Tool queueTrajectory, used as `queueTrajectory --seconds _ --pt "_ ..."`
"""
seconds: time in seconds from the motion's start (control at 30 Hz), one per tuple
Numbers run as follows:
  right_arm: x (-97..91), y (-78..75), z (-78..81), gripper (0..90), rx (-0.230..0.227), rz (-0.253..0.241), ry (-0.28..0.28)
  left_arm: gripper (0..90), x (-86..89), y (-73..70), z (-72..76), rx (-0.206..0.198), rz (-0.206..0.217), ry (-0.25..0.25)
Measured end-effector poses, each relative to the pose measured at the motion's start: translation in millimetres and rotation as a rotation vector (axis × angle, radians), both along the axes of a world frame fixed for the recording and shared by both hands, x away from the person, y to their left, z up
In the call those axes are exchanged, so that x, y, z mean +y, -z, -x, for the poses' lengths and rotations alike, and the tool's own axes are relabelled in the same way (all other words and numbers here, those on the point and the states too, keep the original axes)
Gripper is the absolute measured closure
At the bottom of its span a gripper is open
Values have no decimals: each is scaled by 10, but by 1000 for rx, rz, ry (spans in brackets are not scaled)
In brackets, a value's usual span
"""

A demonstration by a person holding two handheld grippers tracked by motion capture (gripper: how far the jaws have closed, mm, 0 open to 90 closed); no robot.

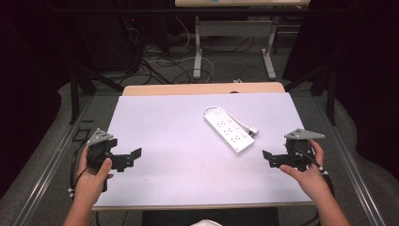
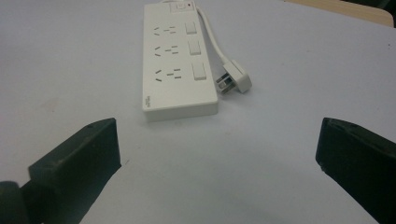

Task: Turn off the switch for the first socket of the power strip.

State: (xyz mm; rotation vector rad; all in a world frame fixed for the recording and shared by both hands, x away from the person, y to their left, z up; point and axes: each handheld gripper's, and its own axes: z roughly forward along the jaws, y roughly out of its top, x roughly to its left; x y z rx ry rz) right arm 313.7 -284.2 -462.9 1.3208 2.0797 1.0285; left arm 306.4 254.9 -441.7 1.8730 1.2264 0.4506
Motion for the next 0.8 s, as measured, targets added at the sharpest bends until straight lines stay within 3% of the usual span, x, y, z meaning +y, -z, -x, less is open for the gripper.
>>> queueTrajectory --seconds 0.33,0.8 --pt "38 -148 -222 21 29 8 -14 1 -31 -250 -225 -5 -23 18" --pt "289 -309 -645 76 54 41 -41 1 -102 -358 -569 -28 -23 -3"
